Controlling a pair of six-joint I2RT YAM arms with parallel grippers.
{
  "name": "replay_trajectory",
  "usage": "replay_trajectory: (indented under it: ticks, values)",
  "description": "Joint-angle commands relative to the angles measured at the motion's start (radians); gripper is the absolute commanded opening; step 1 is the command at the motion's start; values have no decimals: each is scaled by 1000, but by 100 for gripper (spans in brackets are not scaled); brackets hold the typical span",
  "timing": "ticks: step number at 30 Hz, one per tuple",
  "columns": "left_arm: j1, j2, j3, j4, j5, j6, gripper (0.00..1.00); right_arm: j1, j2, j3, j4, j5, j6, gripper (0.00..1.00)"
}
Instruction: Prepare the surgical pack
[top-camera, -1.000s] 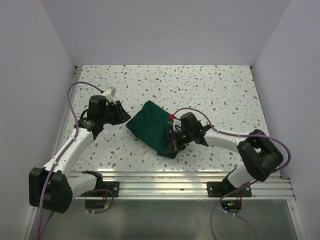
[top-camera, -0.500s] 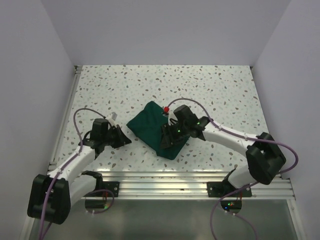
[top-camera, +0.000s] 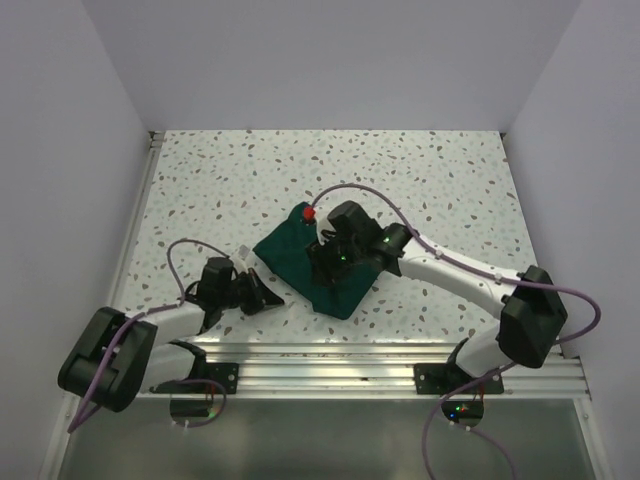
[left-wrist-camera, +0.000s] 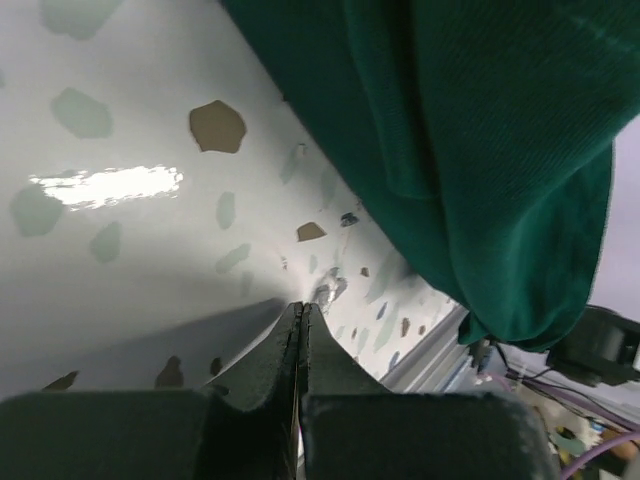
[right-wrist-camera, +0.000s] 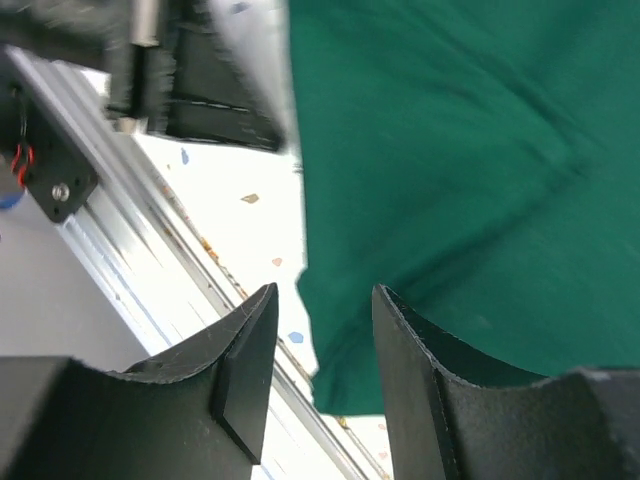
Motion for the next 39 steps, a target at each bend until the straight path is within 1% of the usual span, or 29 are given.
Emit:
replay_trajectory:
  ticks: [1,3,4,6,9,13,18,24,30,31,34,35,39]
  values:
    - [-23,48,-31,238,51,-105,0,59,65,78,-2,28,-80,46]
    - [-28,60,-53,294,63,-172,0,87,103,84,14,51,-94,48]
    - [-30,65,-82,355,71,-197,0,98,114,87,22,58,-102,48]
    - [-31,66,-108,393,69,-250,0,119,138,100,33,81,-114,50]
    - [-33,59,-123,386,52,-262,0,150,189,120,37,129,-152,52]
    - [-34,80,-102,349,58,-243,0,179,252,146,53,198,-166,53]
    - [-43,117,-102,383,83,-258,0,211,287,166,73,259,-181,53]
    - [-77,198,-110,485,89,-303,0,240,325,193,87,333,-195,54]
    - [-96,330,-110,691,97,-361,0,256,356,216,96,411,-208,48]
    - [-96,358,-110,715,94,-372,0,256,361,221,96,422,-208,47]
    - [-106,394,-111,788,69,-403,0,256,371,222,100,451,-206,36]
    - [-118,399,-108,792,62,-407,0,256,371,225,100,454,-205,27]
    - [-145,430,-70,801,45,-412,0,256,382,247,74,437,-186,0]
